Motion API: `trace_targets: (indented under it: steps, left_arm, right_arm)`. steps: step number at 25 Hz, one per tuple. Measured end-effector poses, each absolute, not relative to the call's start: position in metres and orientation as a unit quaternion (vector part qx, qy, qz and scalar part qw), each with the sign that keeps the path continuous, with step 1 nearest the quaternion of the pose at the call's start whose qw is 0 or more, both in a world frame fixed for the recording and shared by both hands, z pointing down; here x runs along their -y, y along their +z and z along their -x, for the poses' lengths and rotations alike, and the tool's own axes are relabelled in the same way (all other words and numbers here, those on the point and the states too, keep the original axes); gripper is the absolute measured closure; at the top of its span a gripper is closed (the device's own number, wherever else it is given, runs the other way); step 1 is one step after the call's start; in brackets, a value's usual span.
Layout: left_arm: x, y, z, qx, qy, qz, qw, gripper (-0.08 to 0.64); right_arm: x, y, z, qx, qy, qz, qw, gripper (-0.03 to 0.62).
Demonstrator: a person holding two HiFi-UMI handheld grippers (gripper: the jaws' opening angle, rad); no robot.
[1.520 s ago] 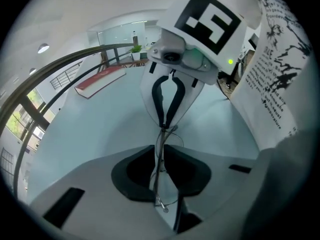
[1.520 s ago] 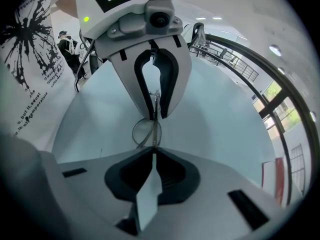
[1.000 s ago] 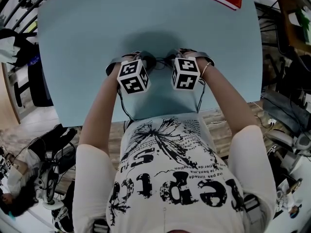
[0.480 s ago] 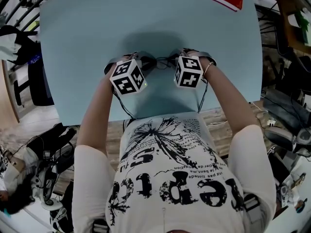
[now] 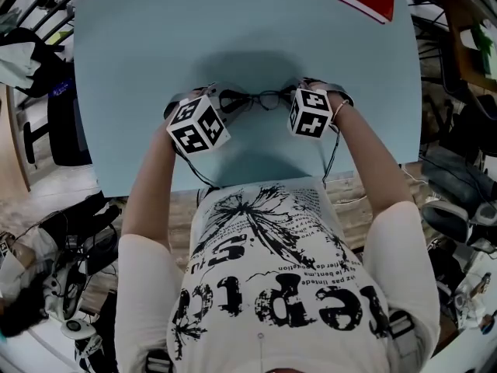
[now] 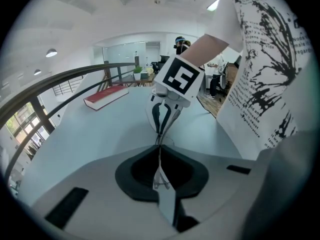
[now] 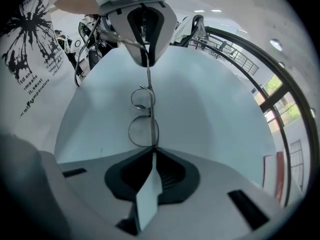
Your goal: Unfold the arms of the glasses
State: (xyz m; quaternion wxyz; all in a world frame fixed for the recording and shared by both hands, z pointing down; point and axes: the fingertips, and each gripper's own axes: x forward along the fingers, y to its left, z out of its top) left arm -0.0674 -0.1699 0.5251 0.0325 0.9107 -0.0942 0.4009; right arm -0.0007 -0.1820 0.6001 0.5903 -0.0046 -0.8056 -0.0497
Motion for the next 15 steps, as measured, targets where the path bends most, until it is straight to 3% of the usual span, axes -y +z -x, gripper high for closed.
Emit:
trace_targets:
  steps: [15]
  left_arm:
    - [0.144, 0.516, 0.120, 0.133, 0.346, -0.928, 0.048, 0.532]
  right_arm:
    - [0.177, 0.597, 0.013, 0.779, -0.030, -0.055, 0.624, 0.554]
